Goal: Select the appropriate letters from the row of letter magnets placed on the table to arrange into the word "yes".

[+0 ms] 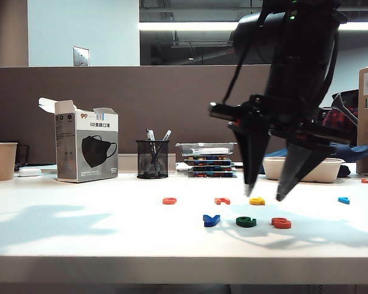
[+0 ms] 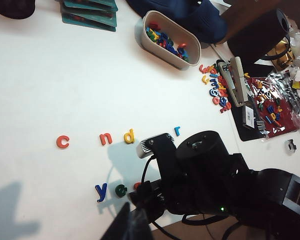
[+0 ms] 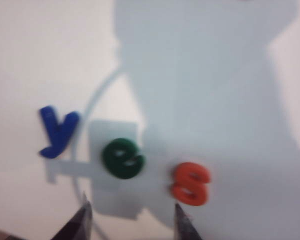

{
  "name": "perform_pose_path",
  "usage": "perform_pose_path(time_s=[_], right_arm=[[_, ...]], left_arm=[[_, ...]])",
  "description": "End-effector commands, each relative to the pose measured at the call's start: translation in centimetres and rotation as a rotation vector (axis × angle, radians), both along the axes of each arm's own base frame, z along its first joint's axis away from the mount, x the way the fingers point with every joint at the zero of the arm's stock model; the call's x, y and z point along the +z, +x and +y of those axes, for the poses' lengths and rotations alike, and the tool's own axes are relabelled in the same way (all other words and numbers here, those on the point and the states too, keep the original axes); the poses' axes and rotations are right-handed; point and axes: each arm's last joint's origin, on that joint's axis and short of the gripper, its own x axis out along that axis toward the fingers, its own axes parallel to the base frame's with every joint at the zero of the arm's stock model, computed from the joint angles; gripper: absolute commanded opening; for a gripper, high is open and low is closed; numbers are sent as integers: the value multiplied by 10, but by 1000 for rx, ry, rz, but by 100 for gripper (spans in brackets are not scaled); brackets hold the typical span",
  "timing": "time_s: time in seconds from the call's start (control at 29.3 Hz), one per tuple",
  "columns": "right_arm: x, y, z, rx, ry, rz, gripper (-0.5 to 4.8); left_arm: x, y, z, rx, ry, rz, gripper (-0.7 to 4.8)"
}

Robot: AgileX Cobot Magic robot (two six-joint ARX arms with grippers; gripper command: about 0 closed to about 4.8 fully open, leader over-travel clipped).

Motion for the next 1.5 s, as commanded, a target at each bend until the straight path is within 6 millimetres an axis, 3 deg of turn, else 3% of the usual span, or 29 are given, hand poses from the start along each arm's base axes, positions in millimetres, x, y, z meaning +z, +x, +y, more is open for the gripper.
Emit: perform_pose_path(time_s=[0.03, 0.31, 0.41, 0.55, 0.96, 1.26, 1.5], right_arm=[[4, 1, 3, 25, 61, -5, 206], [4, 1, 3, 27, 66, -3, 104], [4, 1, 3, 28, 66, -3, 88], [4, 1, 3, 29, 66, -4, 6], [20, 0, 2, 28, 103, -86, -2], [46, -7, -7, -4, 59, -230, -2], [74, -14, -27, -52, 12, -372, -2]], left_arm=[[3, -1, 1, -2, -6, -21, -5], [3, -1, 1, -2, -6, -21, -5], [3, -1, 1, -2, -6, -21, -5], [3, -1, 1, -2, -6, -21, -5], [3, -1, 1, -2, -6, -21, -5], [3, -1, 1, -2, -6, -21, -5], [3, -1, 1, -2, -6, -21, -5]])
